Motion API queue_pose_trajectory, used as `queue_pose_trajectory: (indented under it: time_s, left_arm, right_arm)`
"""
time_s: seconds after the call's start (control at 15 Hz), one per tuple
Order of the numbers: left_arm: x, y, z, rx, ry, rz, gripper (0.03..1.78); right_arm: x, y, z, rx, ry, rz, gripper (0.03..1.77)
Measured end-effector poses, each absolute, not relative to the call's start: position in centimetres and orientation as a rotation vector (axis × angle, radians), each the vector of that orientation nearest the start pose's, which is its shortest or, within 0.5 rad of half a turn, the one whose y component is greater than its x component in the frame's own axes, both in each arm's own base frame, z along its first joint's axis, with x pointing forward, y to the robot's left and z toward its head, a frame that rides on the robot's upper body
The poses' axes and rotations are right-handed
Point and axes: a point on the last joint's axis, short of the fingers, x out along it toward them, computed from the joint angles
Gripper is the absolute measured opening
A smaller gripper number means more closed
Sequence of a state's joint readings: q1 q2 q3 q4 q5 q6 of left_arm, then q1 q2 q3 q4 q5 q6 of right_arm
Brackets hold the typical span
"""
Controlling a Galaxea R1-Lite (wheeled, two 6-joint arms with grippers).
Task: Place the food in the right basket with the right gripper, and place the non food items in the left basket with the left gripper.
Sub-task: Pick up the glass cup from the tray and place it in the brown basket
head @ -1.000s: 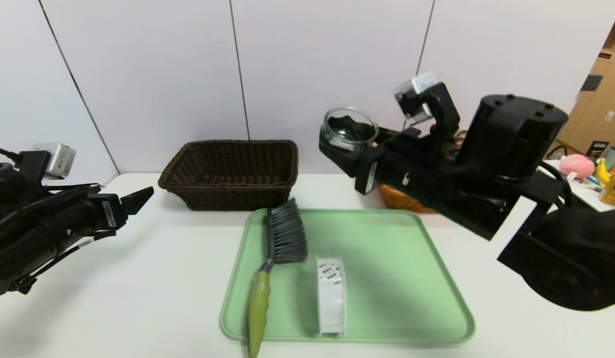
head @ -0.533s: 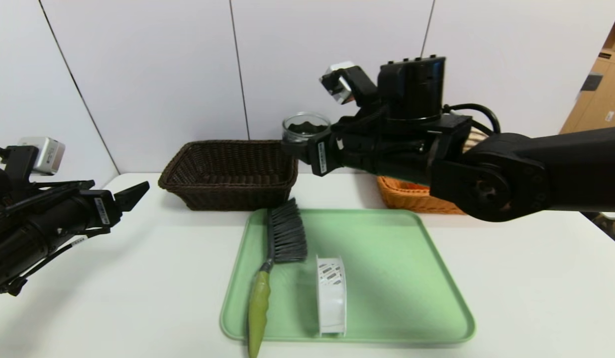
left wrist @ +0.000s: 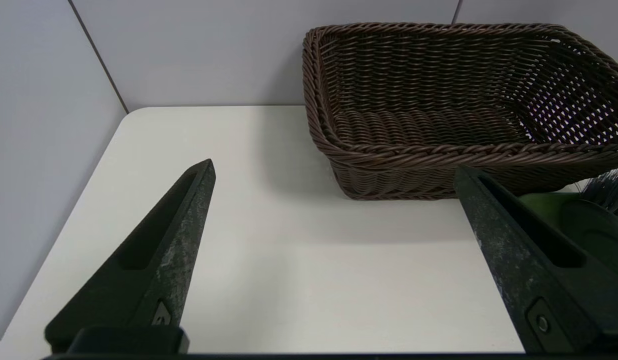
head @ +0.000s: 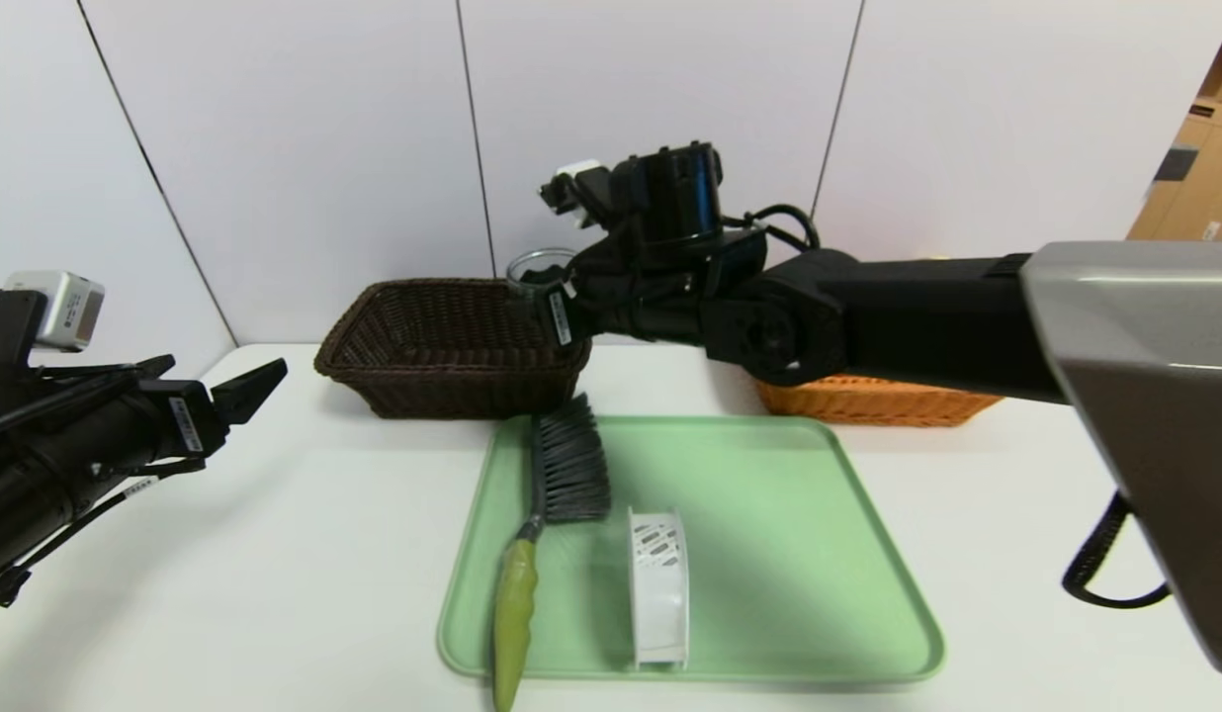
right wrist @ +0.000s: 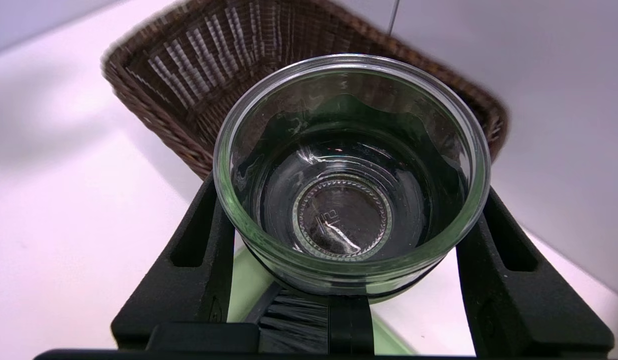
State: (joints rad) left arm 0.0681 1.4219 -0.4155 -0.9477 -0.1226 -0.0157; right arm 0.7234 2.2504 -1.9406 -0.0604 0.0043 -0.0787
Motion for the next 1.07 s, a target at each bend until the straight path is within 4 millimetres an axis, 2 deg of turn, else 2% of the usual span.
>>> queue_pose_trajectory:
  time_s: [0.2, 0.47, 0.73, 1.07]
  left_arm:
    - [21.0, 1.1, 18.6, -0.017, 0.043, -0.058, 1.69]
    - [20.4, 0.8, 18.3, -0.018, 0.051, -0.068, 1.69]
    - [20.2, 0.7, 18.2, -0.021, 0.054, -0.074, 1.69]
    - [20.2, 0.7, 18.2, -0.023, 0.055, -0.074, 1.69]
  right_arm:
    - [37.1, 33.0, 20.3, -0.154, 0.183, 0.730, 1.20]
    - [38.0, 33.7, 18.3, -0.153, 0.176, 0.717, 1.20]
    - [38.5, 33.7, 17.3, -0.161, 0.192, 0.699, 1.20]
    - [38.8, 33.7, 17.1, -0.157, 0.182, 0.694, 1.20]
